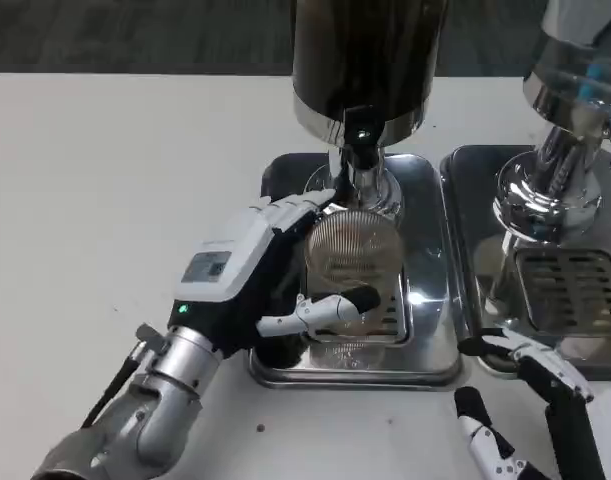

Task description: Grasp the cup under the faucet to collect the drink, then remove the cup.

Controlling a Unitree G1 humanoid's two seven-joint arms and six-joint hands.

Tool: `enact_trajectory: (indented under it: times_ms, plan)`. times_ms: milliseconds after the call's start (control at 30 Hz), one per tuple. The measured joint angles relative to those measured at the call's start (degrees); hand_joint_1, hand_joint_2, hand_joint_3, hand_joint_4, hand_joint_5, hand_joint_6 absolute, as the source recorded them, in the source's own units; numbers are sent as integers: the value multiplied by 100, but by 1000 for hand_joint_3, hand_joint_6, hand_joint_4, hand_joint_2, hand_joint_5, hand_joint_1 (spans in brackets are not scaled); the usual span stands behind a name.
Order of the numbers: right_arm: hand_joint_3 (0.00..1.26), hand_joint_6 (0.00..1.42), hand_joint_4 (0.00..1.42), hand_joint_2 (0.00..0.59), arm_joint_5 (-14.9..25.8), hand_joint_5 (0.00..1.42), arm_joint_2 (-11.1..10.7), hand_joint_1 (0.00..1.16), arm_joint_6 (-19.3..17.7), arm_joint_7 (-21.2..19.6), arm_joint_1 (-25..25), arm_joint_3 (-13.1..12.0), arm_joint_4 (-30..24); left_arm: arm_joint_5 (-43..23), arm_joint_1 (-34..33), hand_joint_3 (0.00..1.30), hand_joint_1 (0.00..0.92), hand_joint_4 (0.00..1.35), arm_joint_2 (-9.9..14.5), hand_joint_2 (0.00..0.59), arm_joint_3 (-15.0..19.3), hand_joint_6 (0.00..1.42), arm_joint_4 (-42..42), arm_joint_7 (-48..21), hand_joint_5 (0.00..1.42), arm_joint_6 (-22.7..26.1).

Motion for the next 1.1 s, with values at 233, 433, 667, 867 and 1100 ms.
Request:
enact_trajectory:
  times_ms: [233, 433, 667, 867, 1100]
  plan:
    - [444, 386, 294, 420, 31, 299, 3, 402, 0, 1, -89, 16, 25, -70, 34, 151, 0, 0, 61, 41, 33, 69, -156, -146, 130, 8]
    - [446, 386, 294, 420, 86, 309, 3, 402, 0, 1, -170, 37, 87, -100, 80, 150, 0, 0, 118, 41, 143, 66, -274, -155, 130, 20]
    - [447, 386, 294, 420, 150, 313, 2, 402, -11, 1, -239, 64, 219, -160, 192, 150, 0, 0, 266, 45, 313, 66, -421, -155, 130, 23]
    - [447, 386, 294, 416, 163, 314, 3, 402, -13, -4, -301, 67, 265, -285, 504, 143, 0, 0, 528, 47, 555, 82, -810, -154, 129, -93]
    - [446, 386, 294, 415, 163, 307, 58, 402, -14, -17, -357, 88, 264, -545, 1032, 32, 0, 1, 1057, 67, 1008, 139, -1482, -330, 124, -416]
